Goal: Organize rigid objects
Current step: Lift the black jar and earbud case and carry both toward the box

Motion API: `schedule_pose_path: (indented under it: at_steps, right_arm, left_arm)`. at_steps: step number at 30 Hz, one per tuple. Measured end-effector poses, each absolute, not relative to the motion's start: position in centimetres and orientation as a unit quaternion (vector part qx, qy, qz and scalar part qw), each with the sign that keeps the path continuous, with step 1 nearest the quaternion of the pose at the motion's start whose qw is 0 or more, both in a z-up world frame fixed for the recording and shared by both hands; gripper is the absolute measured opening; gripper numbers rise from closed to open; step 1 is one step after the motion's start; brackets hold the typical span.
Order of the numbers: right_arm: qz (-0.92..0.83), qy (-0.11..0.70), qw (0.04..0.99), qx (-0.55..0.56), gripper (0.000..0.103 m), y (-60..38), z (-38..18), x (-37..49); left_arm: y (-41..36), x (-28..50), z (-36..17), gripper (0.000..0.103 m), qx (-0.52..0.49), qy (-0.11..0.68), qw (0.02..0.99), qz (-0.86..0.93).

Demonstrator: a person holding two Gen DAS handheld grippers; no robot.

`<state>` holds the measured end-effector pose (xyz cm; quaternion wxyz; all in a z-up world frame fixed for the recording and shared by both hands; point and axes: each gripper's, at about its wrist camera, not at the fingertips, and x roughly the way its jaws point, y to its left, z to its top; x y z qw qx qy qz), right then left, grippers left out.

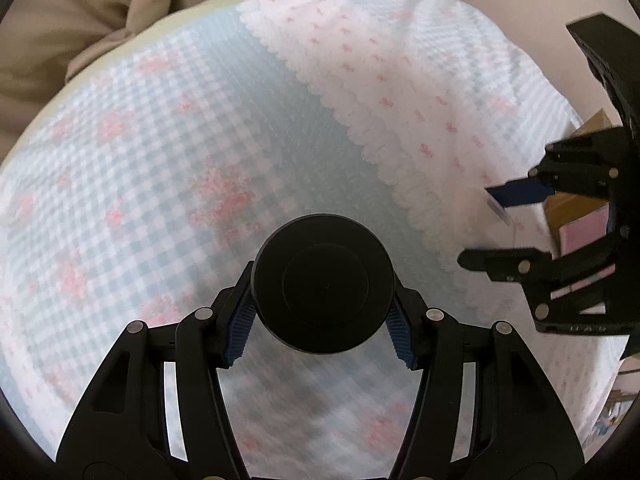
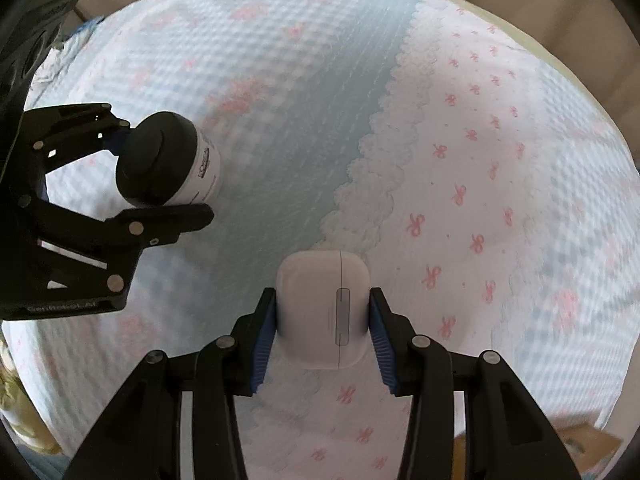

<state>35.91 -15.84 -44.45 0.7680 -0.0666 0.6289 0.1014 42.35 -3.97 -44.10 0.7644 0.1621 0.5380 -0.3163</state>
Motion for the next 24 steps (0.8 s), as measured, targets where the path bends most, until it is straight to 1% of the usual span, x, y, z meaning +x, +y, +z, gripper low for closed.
schedule_pose_path:
  at_steps: [8, 11, 15, 21, 24]
  right_arm:
    - [0.082, 0.613, 0.785, -0.025, 0.041, -15.1, -38.6, 31.0]
    - [0.069, 0.606, 0.793, -0.001, 0.041, -15.0, -35.1, 28.3]
    - [0.056, 0.601, 0.797, 0.022, 0.041, -14.1, -31.0, 24.9]
    - [0.032, 0.596, 0.800, 0.063, 0.041, -14.3, -27.5, 21.6]
    - [0.016, 0.590, 0.803, 0.081, 0.041, -15.5, -25.6, 19.8]
  left_arm:
    - [-2.8, 38.8, -37.3, 0.054, 0.153, 0.522, 0.777, -0.316]
    - [-2.3, 36.9, -34.3, 0.054, 0.135, 0.531, 0.769, -0.330]
    - [-2.2, 34.0, -30.6, 0.054, 0.140, 0.525, 0.767, -0.341]
    - [-2.6, 30.0, -24.6, 0.054, 0.116, 0.520, 0.768, -0.356]
    - [-2.9, 28.3, -22.7, 0.054, 0.106, 0.515, 0.771, -0.359]
